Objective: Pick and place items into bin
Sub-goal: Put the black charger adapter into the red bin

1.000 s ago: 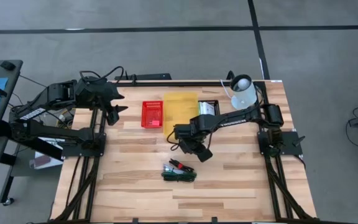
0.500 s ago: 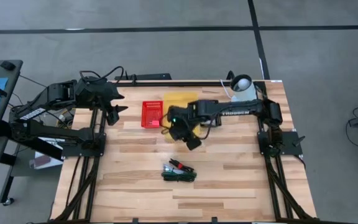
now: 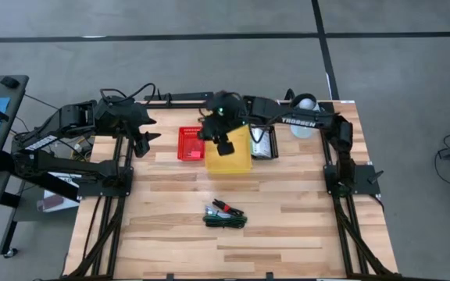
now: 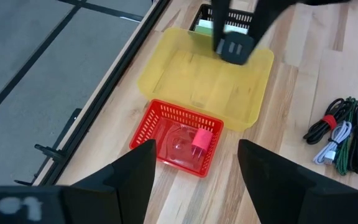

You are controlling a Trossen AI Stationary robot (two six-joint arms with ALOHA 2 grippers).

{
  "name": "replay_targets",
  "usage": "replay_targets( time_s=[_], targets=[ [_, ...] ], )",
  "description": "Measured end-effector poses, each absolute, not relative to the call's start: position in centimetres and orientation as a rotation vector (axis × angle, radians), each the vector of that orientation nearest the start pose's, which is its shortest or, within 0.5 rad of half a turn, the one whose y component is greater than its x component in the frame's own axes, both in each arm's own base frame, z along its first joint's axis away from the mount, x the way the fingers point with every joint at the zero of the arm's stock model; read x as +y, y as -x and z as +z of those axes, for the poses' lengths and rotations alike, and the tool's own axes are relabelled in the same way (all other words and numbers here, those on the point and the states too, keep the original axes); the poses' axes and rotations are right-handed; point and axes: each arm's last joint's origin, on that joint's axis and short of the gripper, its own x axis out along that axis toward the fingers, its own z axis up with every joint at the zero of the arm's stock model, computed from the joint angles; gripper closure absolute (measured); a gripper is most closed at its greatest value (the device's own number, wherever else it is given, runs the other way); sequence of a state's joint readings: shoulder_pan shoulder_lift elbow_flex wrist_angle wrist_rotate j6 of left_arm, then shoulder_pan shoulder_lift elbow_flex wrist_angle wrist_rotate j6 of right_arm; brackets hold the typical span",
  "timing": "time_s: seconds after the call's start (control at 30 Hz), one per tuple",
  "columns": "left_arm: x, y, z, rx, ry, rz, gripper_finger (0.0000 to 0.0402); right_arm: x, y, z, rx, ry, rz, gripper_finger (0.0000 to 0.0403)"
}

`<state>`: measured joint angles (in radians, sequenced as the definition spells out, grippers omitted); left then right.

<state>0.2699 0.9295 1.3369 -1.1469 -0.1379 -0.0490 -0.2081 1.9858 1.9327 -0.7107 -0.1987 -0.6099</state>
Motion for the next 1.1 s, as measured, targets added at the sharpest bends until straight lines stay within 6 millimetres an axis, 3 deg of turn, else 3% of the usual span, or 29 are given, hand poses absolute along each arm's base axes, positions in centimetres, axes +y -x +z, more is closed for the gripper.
replay_targets(
  time_s=[0.17,0.37,0.53,1.1],
  targets=[
    [4.0,-12.9,40.2,0.733,0.095,0.407,0.0181,-10.2,-44.0,33.6,0.581,0.414,0.195,0.0260],
    [4.0,-12.9,40.2,0.734,0.095,0.407,0.0182,-10.6,-44.6,34.8,0.422,0.387,0.203,0.0263],
    [4.0,-12.9,40.2,0.734,0.095,0.407,0.0182,-10.7,-44.7,35.0,0.398,0.380,0.196,0.0257],
    [4.0,-12.9,40.2,0.734,0.095,0.407,0.0182,-12.4,-46.8,31.0,0.456,0.337,0.178,0.0256]
  ],
)
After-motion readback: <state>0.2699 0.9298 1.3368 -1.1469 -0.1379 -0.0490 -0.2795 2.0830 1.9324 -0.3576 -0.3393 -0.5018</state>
